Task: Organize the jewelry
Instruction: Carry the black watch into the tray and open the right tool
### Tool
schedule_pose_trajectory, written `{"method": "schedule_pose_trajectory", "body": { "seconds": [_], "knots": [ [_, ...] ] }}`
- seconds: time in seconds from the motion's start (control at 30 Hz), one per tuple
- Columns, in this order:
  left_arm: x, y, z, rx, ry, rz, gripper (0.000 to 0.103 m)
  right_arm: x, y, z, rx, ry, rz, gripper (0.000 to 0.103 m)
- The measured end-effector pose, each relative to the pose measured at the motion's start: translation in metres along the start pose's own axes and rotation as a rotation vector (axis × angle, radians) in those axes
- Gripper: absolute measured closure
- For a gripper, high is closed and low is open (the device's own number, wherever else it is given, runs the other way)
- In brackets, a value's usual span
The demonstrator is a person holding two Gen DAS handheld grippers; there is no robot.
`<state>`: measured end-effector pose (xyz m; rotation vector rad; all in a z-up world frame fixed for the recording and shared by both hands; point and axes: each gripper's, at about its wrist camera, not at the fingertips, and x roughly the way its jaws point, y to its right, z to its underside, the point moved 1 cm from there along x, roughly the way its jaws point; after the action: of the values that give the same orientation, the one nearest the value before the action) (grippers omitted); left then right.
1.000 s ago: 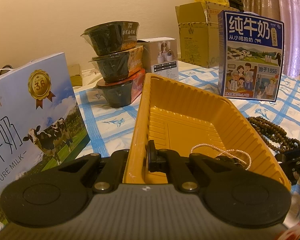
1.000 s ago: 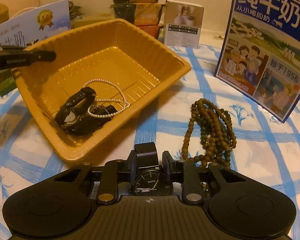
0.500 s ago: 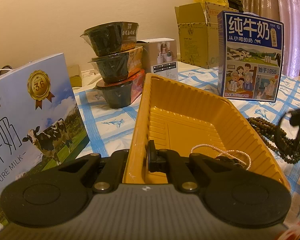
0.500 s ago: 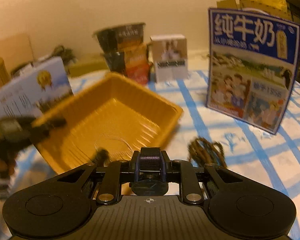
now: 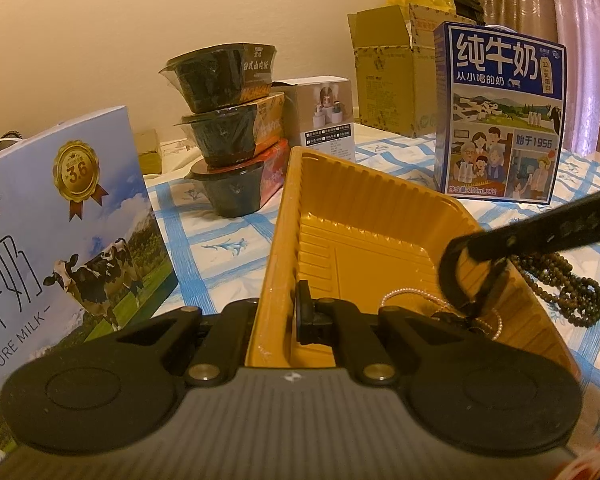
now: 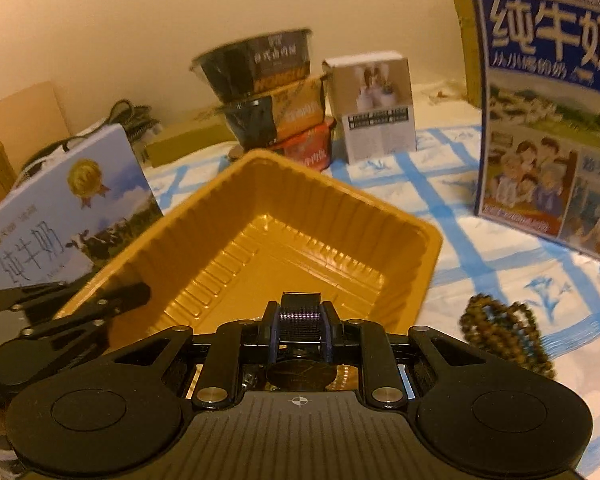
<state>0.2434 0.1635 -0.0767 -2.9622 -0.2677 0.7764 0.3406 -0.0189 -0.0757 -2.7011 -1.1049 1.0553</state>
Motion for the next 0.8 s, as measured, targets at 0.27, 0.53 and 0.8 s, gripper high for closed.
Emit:
{"method": "schedule_pose_trajectory", "body": {
  "seconds": [0.27,0.53,0.8],
  "knots": [
    [0.003,-0.001,-0.001,-0.002,0.003,0.002,0.099,0.005,-0.006,0.007,0.03,0.003,-0.022,0.072],
    [0.002,-0.002,0.0,-0.006,0.001,0.0,0.099,-0.029,-0.007,0.019,0.04,0.052,-0.005,0.052],
    [0.001,-0.002,0.0,-0.012,0.0,-0.004,0.099,-0.071,0.024,0.058,0.092,0.016,0.095,0.051]
  ]
}}
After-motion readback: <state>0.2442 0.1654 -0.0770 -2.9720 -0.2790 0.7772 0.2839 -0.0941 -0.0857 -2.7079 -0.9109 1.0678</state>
